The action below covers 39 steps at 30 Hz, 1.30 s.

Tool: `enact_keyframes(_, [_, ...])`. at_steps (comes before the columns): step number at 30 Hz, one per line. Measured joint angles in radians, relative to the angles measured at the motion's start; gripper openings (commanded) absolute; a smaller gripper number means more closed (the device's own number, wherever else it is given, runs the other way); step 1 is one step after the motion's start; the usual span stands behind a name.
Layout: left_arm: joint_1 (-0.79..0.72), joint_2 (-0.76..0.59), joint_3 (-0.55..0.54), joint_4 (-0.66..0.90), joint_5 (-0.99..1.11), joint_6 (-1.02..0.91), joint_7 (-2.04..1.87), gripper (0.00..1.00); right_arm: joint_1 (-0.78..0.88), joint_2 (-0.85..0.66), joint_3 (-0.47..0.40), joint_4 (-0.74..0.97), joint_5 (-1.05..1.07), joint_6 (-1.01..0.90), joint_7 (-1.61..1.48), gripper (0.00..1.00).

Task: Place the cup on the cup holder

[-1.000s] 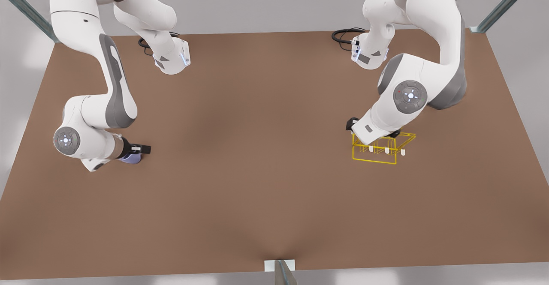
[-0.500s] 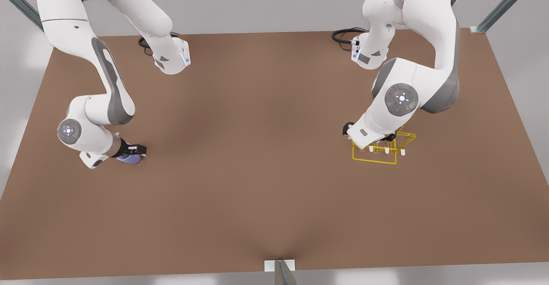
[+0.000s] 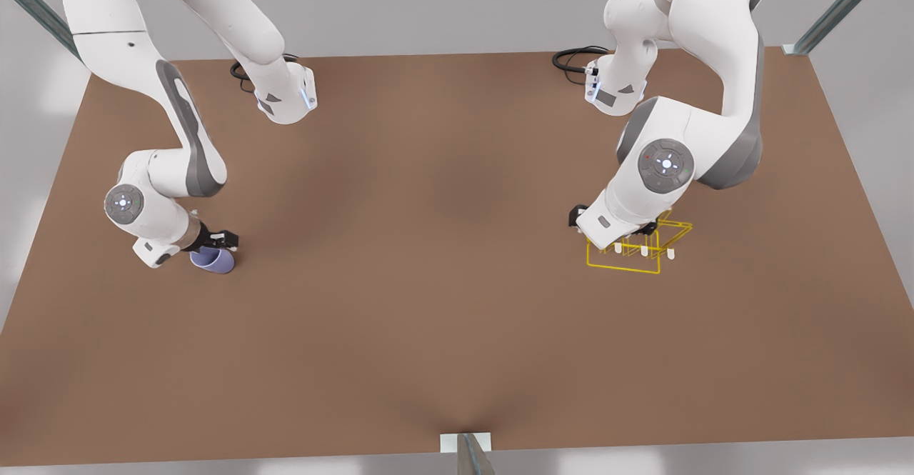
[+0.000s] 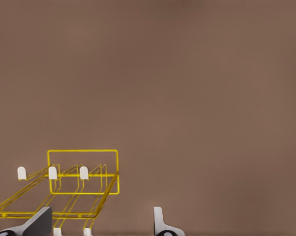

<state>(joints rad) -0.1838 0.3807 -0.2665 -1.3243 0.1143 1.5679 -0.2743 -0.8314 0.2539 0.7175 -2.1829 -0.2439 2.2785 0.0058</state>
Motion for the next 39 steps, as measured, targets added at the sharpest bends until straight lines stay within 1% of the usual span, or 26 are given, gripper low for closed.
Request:
enact_keyframes(16, [-0.011, -0.004, 0.000, 0.000, -0.001, 0.000, -0.025, 1.00, -0.020, 0.100, 0.005, -0.009, -0.083, 0.063, -0.032, 1.00])
enact_keyframes(21, [-0.027, -0.034, -0.061, 0.001, -0.008, -0.018, -0.082, 1.00, -0.035, 0.114, 0.005, -0.042, -0.110, 0.086, -0.035, 1.00])
enact_keyframes(24, [-0.020, -0.028, -0.067, 0.003, -0.011, -0.019, -0.118, 1.00, -0.040, 0.134, 0.005, -0.047, -0.130, 0.100, -0.036, 1.00])
enact_keyframes(25, [-0.018, -0.026, -0.067, 0.002, -0.013, -0.018, -0.129, 1.00, -0.042, 0.140, 0.005, -0.048, -0.138, 0.105, -0.037, 0.89])
enact_keyframes(26, [-0.017, -0.025, -0.066, 0.002, -0.014, -0.017, -0.139, 1.00, -0.042, 0.144, 0.005, -0.048, -0.143, 0.108, -0.038, 0.35])
enact_keyframes(27, [-0.017, -0.026, -0.066, 0.002, -0.014, -0.016, -0.149, 1.00, -0.043, 0.145, 0.005, -0.048, -0.147, 0.111, -0.039, 0.21])
enact_keyframes(31, [-0.015, -0.033, -0.064, 0.003, -0.014, -0.016, -0.183, 1.00, -0.044, 0.136, 0.008, -0.052, -0.133, 0.116, -0.064, 0.21])
enact_keyframes(35, [-0.014, -0.032, -0.064, 0.002, -0.014, -0.015, -0.210, 1.00, -0.107, 0.113, 0.072, -0.068, -0.143, 0.112, -0.072, 0.21])
enact_keyframes(39, [-0.014, -0.010, -0.061, 0.003, -0.015, -0.009, -0.232, 1.00, -0.124, 0.089, 0.095, -0.093, -0.152, 0.111, -0.071, 0.21])
